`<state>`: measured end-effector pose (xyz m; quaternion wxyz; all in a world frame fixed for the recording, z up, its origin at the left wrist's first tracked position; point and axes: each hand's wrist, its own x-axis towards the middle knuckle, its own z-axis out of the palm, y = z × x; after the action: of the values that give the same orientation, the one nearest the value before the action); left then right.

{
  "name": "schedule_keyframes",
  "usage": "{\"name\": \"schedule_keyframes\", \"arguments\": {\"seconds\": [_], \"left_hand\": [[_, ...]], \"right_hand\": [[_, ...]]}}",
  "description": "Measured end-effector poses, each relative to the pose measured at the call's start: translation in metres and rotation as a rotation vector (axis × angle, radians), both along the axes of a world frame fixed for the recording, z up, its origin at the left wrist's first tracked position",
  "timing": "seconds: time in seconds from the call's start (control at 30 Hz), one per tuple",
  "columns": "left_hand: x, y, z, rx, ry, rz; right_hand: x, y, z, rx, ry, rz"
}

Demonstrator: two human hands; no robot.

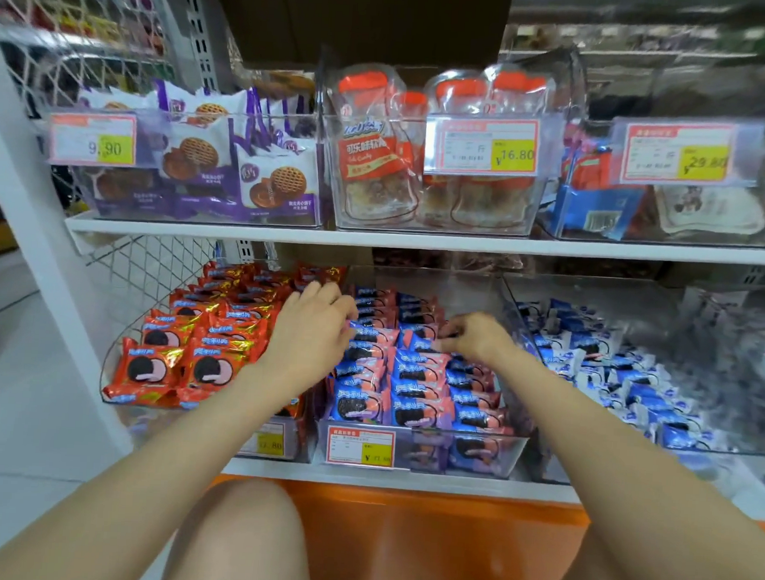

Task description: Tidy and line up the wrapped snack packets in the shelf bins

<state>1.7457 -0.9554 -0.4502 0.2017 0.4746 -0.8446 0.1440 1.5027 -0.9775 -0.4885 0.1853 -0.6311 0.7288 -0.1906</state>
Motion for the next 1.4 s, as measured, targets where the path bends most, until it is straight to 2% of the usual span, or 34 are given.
{"name": "schedule_keyframes", "arguments": {"seconds": [0.23, 0.33, 0.47, 0.63, 0.8, 0.97, 1.1, 1.17, 1.23, 1.33, 1.4], "left_hand": [[0.033, 0.055, -0.009, 0.038, 0.14, -0.072], [0.041, 0.068, -0.004, 0.042, 0.139, -0.056], [0.045, 0.084, 0.0, 0.061, 0.136, -0.061], [0.037, 0.096, -0.002, 0.167, 0.102, -0.033], [0.015, 0.107, -0.011, 0.258, 0.13, -0.052], [0.004, 0.11, -0.028, 0.322, 0.264, -0.106], [0.009, 0.109, -0.037, 0.347, 0.334, -0.127], [0.013, 0.106, -0.04, 0.343, 0.388, -0.128], [0.017, 0.102, -0.041, 0.34, 0.424, -0.115], [0.019, 0.096, -0.042, 0.329, 0.434, -0.116], [0.018, 0.095, -0.042, 0.325, 0.438, -0.122]], "right_hand": [[0.035, 0.001, -0.01, -0.121, -0.139, -0.029], [0.038, 0.003, -0.009, -0.124, -0.153, -0.055], [0.031, 0.021, 0.004, -0.136, -0.074, -0.073], [0.01, 0.055, 0.009, -0.209, -0.153, -0.191], [0.014, 0.071, 0.001, -0.139, -0.226, -0.147], [0.028, 0.057, 0.003, -0.065, -0.479, -0.21], [0.042, 0.029, 0.008, -0.085, -0.946, -0.35], [0.048, 0.013, 0.003, -0.081, -1.081, -0.372], [0.053, 0.0, -0.004, -0.046, -1.126, -0.383], [0.056, -0.009, -0.008, 0.036, -1.068, -0.314], [0.053, -0.008, -0.007, -0.006, -1.004, -0.357]]}}
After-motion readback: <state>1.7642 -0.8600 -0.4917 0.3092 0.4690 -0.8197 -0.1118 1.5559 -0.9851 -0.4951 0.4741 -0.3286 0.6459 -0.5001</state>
